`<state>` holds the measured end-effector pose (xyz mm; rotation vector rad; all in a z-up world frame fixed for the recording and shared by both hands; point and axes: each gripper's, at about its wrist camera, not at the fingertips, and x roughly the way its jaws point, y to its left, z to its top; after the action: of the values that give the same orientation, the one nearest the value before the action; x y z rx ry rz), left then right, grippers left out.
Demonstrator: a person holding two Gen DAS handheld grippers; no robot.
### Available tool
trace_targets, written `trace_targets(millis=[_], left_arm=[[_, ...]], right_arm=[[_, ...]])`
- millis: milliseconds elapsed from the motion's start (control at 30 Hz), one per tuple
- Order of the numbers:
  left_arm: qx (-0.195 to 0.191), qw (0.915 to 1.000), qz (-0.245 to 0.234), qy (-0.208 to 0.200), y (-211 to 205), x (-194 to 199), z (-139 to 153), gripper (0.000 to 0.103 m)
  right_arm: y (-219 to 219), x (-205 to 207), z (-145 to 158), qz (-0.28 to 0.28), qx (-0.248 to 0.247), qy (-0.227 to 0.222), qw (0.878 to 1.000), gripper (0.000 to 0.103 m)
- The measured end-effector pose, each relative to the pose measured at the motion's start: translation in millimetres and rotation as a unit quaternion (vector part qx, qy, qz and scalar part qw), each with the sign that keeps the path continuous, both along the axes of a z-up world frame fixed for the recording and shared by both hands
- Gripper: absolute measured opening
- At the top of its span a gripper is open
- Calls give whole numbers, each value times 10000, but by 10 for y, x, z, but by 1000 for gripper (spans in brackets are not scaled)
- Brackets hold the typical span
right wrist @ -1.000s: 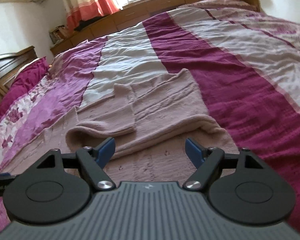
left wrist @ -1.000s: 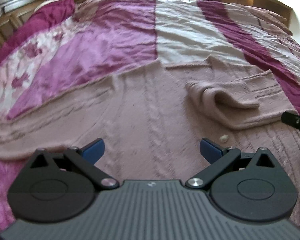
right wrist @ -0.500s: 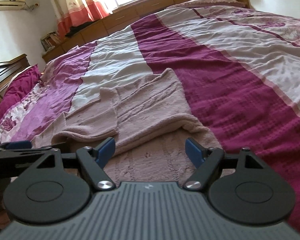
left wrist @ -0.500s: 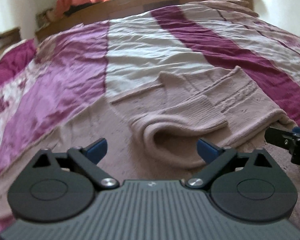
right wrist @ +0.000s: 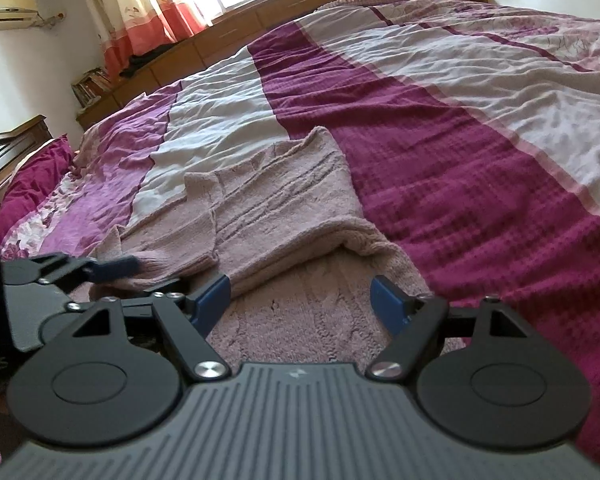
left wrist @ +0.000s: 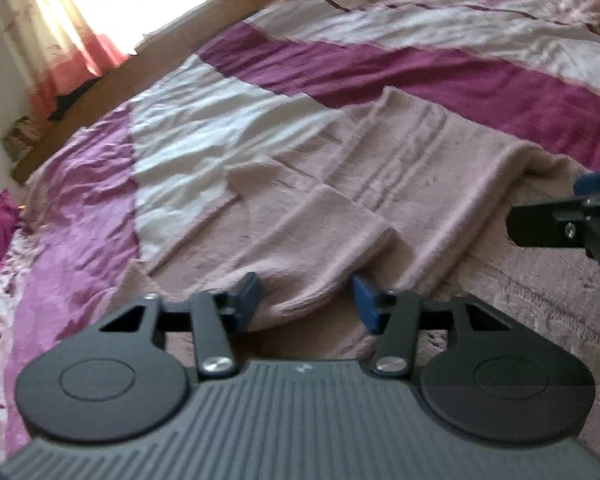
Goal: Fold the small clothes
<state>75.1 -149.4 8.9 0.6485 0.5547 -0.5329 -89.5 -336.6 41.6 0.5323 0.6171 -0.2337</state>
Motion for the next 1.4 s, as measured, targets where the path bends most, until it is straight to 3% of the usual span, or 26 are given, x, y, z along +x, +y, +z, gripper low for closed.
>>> trace_targets(millis=[33, 100, 200, 500, 700, 833, 1100, 1267, 1400], left_arm=[[-18, 10000, -47, 44, -5, 10, -10, 43], [-90, 9998, -102, 109, -3, 17, -16, 24], [-292, 9993, -90, 198, 16, 19, 7, 10], [-1393, 9884, 567, 228, 348, 62, 344, 9], [-1917, 9744, 1164, 133, 718, 105, 534, 9], [-2203, 9600, 1724, 119, 1027, 151, 564, 9], [-2231, 9393, 2583, 352, 1461, 127, 376, 10], [-2061, 9353, 2823, 548, 1584, 56, 242, 11], [-2146, 9277, 2952, 782, 1735, -5, 210, 20]], right_arm=[[1, 0, 1, -6, -1, 8, 10000, 82], [0, 1, -4, -7, 4, 17, 10000, 82], [10, 3, -19, 6, -3, 37, 10000, 82], [26, 4, -36, 34, -40, 46, 10000, 82], [24, 5, -40, 40, -51, 52, 10000, 82], [39, 9, -43, 48, -88, 69, 9999, 82], [79, 38, -59, 90, -197, 115, 9997, 82], [111, 44, -66, 117, -290, 145, 9994, 82], [119, 49, -68, 127, -311, 158, 9993, 83]])
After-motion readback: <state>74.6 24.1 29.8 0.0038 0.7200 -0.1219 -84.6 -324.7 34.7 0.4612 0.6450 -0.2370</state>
